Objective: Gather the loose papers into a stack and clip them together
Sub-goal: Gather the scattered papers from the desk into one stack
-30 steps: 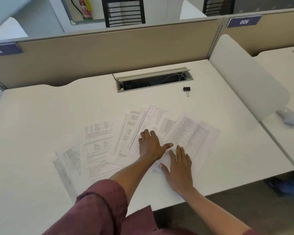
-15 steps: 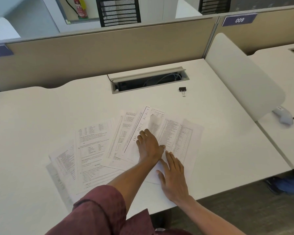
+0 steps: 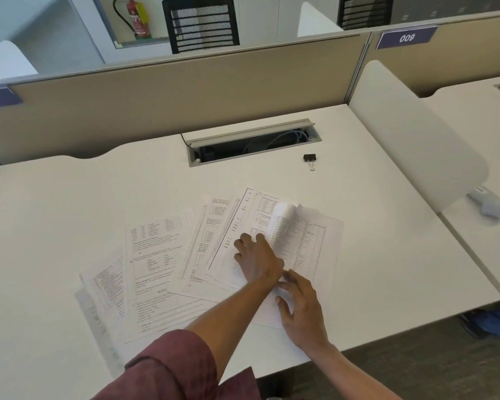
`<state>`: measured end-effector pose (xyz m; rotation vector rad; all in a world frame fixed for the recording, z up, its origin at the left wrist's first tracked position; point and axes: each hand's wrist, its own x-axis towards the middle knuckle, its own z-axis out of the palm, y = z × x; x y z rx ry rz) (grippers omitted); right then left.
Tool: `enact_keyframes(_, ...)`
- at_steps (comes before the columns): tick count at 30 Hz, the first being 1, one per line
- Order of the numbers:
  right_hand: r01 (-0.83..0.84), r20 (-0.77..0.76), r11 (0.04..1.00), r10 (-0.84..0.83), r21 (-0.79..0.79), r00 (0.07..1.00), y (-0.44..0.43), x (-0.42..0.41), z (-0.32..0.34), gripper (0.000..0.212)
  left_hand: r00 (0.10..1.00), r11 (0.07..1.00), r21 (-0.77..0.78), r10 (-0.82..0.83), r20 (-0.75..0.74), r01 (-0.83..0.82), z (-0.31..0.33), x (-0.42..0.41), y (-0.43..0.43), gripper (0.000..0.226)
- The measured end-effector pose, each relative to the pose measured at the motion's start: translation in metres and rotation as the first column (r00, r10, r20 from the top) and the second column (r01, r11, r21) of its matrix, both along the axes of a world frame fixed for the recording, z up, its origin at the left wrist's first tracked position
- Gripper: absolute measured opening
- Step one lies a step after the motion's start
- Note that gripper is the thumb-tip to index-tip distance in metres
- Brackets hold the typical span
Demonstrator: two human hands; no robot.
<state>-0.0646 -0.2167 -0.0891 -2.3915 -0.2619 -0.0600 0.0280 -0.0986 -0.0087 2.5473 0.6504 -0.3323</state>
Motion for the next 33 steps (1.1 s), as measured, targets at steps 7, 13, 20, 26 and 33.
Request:
enact_keyframes(7, 0.33, -0.059, 0.923, -0.324, 0.201, 0.944, -0.016, 0.016, 0.02, 0.036, 0.992, 0.994, -0.093, -0.05, 0.114, 0.061, 0.007, 0.0, -0.001, 0.014)
enact_keyframes(13, 0.635, -0.209, 0.734, -0.6, 0.24, 0.772, -0.059, 0.052, 0.032, 0.07, 0.97, 0.905, -0.415, 0.011, 0.242, 0.093, 0.007, -0.003, 0.008, 0.02)
enact_keyframes(20, 0.694, -0.511, 0.516, -0.47, 0.502, 0.72, -0.09, 0.085, 0.054, 0.1, 0.974, 0.602, -0.795, 0.215, 0.075, -0.072, 0.008, -0.002, 0.032, 0.045)
enact_keyframes(26, 0.625, -0.673, 0.438, -0.059, 0.646, 0.737, -0.093, 0.09, 0.064, 0.048, 0.986, 0.585, -0.811, 0.132, 0.103, 0.007, 0.016, 0.001, 0.037, 0.046)
enact_keyframes(33, 0.728, -0.695, 0.359, -0.242, 0.584, 0.677, -0.089, 0.088, 0.06, 0.063, 0.97, 0.737, -0.676, 0.169, 0.173, -0.008, 0.004, 0.015, 0.049, 0.02)
